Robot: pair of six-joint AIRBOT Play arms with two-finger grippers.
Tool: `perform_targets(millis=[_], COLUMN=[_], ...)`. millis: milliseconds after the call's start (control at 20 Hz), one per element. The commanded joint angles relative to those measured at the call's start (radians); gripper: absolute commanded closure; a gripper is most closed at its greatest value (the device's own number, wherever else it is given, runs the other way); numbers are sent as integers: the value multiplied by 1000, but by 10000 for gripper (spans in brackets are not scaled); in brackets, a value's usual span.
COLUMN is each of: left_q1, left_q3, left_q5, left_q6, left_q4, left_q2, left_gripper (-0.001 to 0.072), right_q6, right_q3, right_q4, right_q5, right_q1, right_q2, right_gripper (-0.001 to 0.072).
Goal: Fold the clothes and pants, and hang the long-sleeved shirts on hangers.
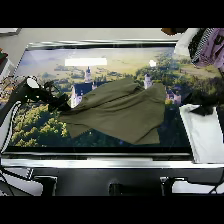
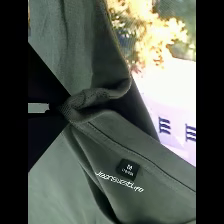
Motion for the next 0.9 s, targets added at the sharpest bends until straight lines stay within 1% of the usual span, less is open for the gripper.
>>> perform_targets(millis=[0,100,250,400,550,650,700,750,800,850], left_q1=[-3,-3,-3,-3,-3,-3,-3,-3,-3,-3], left_q3=[0,0,0,0,0,0,0,0,0,0], left_q5=[0,0,0,1,2,5,4,5,5,4], left_q6=[0,0,0,0,0,0,0,0,0,0], left_q4=[0,0,0,0,0,0,0,0,0,0], left_q2=[0,0,0,0,-1,-1,-1,-1,-1,-1], left_gripper=[688,688,688,688,688,688,688,689,688,688], right_q6=[-97,-108,-107,-98,-86,-82,-80,-80,-82,-92], right_q3=[-362,-515,-635,-658,-659,-674,-675,-675,-676,-676], right_q4=[29,26,26,42,60,106,109,121,145,166], right_q5=[51,126,214,263,278,291,298,307,317,325], right_q1=[33,76,127,143,144,144,144,144,144,144], right_q2=[118,154,166,165,165,165,165,165,165,165], right_gripper=[40,41,42,43,44,45,64,123,127,166])
